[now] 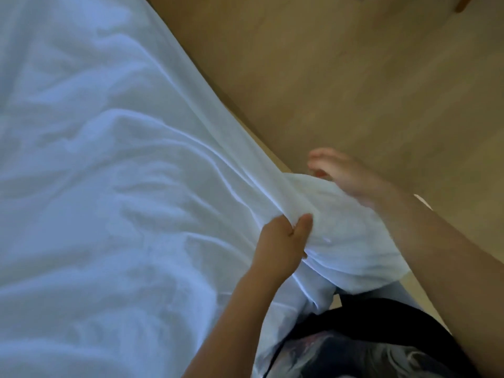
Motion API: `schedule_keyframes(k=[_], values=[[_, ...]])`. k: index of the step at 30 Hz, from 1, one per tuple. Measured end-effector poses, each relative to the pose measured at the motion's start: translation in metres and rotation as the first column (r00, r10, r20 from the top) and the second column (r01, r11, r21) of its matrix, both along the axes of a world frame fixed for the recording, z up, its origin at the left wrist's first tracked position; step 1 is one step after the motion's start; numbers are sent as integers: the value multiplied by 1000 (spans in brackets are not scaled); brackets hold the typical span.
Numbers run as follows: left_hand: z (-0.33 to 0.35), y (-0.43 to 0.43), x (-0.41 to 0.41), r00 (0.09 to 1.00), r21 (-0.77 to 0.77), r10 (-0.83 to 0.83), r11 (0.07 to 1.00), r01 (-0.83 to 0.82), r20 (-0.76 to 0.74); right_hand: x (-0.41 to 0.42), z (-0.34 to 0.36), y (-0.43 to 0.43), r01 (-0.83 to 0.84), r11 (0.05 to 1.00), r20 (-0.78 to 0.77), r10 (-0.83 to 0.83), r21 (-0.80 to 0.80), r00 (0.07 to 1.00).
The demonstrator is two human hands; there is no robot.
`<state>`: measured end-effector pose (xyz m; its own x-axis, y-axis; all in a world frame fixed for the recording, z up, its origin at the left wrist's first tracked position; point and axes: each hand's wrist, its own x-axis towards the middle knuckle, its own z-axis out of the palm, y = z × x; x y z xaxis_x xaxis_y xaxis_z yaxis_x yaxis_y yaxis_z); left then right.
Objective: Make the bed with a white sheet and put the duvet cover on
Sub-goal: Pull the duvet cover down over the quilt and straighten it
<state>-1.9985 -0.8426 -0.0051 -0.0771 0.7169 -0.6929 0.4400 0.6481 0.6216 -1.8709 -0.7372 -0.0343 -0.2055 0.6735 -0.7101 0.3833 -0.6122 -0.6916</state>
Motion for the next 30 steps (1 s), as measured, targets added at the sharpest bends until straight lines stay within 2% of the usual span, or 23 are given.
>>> schedule_keyframes(k=[2, 4, 6, 8, 9, 11, 13, 15, 16, 18, 20, 21, 22, 23, 24, 25, 26, 27, 28, 29, 30], values=[[0, -1, -15, 995, 18, -34, 999, 36, -98, -36, -12, 7, -310, 951, 80, 309, -1, 948], [-1, 5, -36, 932, 181, 93, 983, -30, -349, -58, -25, 4, -546, 834, 149, 551, -80, 821], [-4, 19, -59, 801, 297, 269, 947, -120, -535, -65, -35, -2, -588, 803, 265, 591, -99, 762], [-16, 37, -74, 711, 278, 358, 932, -233, -606, -64, -39, -5, -544, 836, 341, 535, -79, 773], [-21, 45, -77, 695, 237, 364, 931, -277, -620, -64, -41, -7, -523, 850, 363, 505, -55, 783], [-34, 55, -76, 708, 154, 363, 927, -343, -606, -61, -44, -14, -464, 886, 393, 416, 29, 820], [-43, 61, -75, 739, 99, 326, 937, -334, -589, -59, -42, -22, -366, 919, 394, 285, 148, 874], [-40, 64, -77, 763, 174, 388, 920, -351, -516, -55, -40, -24, -202, 946, 327, 113, 254, 938], [-33, 64, -77, 772, 254, 479, 877, -407, -418, -52, -38, -22, -90, 951, 270, 7, 297, 963], [-5, 57, -81, 727, 387, 674, 710, -589, -129, -46, -31, -15, 77, 931, 160, -142, 356, 977], [30, 36, -91, 635, 447, 770, 546, -709, 67, -45, -22, -8, 140, 940, -22, -141, 312, 990], [44, 21, -99, 603, 482, 794, 502, -718, 71, -47, -18, -6, 148, 958, -131, -118, 245, 984], [58, 5, -110, 572, 516, 819, 478, -710, 29, -51, -14, -4, 120, 976, -199, -83, 181, 976], [67, -11, -122, 518, 547, 855, 432, -717, 4, -55, -12, -3, 56, 988, -199, -26, 144, 980], [71, -26, -136, 431, 563, 902, 341, -753, 30, -60, -10, -2, -38, 990, -141, 57, 133, 988], [72, -36, -149, 337, 555, 938, 239, -796, 79, -65, -11, -2, -150, 980, -38, 157, 131, 987], [67, -42, -160, 256, 512, 963, 176, -841, 89, -70, -12, -2, -272, 953, 85, 262, 134, 961], [58, -47, -168, 213, 439, 976, 170, -882, 50, -75, -13, -4, -384, 914, 206, 354, 132, 912], [46, -47, -170, 213, 360, 977, 203, -911, -12, -79, -13, -7, -474, 872, 301, 422, 125, 855], [36, -45, -170, 256, 309, 964, 266, -913, -71, -82, -13, -10, -534, 837, 361, 466, 115, 808], [24, -41, -169, 340, 295, 928, 371, -880, -153, -84, -13, -12, -569, 816, 392, 492, 103, 777]])
